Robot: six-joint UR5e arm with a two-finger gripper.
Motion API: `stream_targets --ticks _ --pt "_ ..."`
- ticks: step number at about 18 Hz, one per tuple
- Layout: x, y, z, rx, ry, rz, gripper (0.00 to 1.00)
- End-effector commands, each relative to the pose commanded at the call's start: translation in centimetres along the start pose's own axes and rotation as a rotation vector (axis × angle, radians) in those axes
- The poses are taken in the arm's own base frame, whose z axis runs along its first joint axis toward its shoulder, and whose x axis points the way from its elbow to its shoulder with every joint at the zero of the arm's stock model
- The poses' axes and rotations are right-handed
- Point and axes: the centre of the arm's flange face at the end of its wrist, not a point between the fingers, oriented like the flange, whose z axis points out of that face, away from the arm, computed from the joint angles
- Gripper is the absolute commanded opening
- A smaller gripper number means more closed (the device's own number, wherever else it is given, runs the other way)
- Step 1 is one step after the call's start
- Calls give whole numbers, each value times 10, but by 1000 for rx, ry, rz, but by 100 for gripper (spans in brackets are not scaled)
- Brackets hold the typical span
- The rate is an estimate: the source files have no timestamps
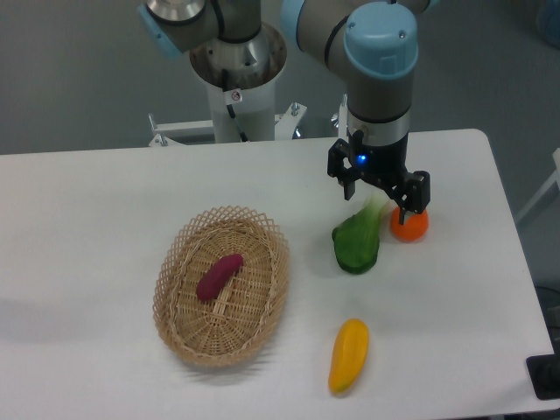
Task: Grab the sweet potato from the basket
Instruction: 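Move the open gripper over the basket above the purple sweet potato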
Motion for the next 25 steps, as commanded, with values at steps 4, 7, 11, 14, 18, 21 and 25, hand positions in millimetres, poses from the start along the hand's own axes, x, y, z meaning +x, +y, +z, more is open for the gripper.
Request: stream_targets --ticks 4,7,11,14,18,21,25 --pt "1 0 -4 0 -5 -6 100" --pt "9 -1 2 0 12 -21 100" --pt "23 -6 19 22 58 -94 100" --pt "31 -18 22 40 73 -283 100" --pt "49 -59 30 115 123 -419 100" --pt "68 -81 49 99 156 -404 100" --pt "101 -112 89 60 225 -316 100"
